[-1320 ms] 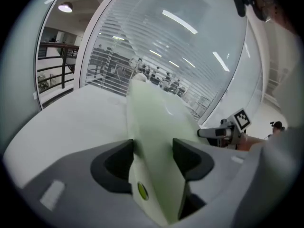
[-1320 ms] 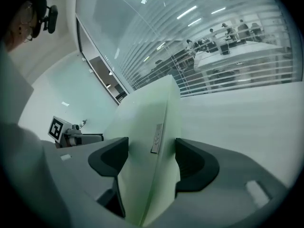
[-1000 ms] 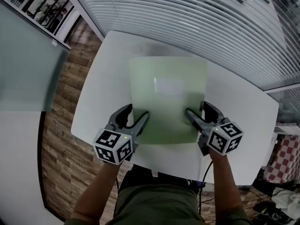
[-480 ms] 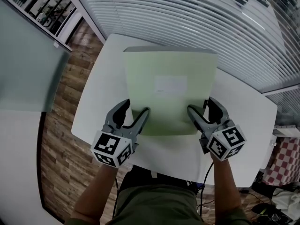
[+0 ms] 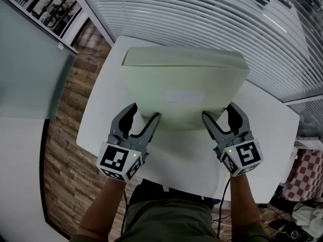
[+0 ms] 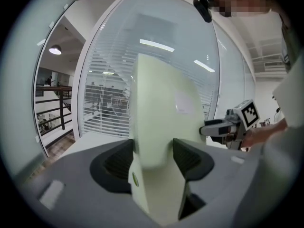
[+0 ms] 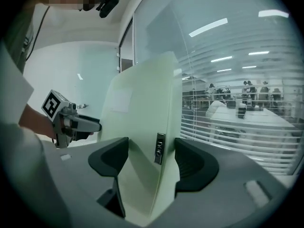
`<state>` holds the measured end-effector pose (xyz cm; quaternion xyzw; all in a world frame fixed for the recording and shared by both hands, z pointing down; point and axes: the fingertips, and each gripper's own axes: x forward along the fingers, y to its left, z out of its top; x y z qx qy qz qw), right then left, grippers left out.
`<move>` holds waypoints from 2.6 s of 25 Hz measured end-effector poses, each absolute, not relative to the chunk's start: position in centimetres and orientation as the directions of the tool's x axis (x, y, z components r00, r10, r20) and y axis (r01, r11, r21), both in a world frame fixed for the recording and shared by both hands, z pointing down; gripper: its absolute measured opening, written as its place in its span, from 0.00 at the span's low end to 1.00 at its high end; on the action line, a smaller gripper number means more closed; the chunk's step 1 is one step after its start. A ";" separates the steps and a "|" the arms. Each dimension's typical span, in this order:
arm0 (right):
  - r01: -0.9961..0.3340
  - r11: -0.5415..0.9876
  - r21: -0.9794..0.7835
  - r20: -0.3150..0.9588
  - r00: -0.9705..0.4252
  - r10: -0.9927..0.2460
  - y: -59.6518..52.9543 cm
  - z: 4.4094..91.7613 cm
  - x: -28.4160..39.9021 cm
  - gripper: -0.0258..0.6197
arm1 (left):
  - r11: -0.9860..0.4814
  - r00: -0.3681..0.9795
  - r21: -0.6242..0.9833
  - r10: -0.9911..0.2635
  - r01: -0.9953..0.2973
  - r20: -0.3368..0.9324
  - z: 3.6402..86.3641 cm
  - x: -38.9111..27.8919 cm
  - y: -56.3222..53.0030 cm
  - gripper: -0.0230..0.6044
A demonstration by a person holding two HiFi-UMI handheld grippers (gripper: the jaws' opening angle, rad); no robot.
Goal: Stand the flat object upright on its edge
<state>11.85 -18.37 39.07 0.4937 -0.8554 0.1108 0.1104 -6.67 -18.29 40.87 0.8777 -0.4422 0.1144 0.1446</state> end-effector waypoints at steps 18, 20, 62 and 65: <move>-0.883 0.459 0.099 0.286 -0.417 -0.863 -19.6 40.5 11.9 0.52 | -0.593 0.588 0.076 -0.760 -0.802 0.278 41.3 -6.2 -19.2 0.42; -0.884 0.456 0.098 0.289 -0.414 -0.863 -19.6 40.9 11.7 0.52 | -0.591 0.587 0.079 -0.759 -0.803 0.281 41.6 -6.4 -19.2 0.42; -0.879 0.470 0.078 0.342 -0.419 -0.841 -18.9 43.2 11.2 0.52 | -0.572 0.580 0.126 -0.755 -0.810 0.306 44.1 -6.7 -18.8 0.42; -0.878 0.472 0.081 0.334 -0.422 -0.843 -18.8 43.1 11.3 0.52 | -0.576 0.582 0.121 -0.752 -0.809 0.310 44.1 -6.7 -18.6 0.42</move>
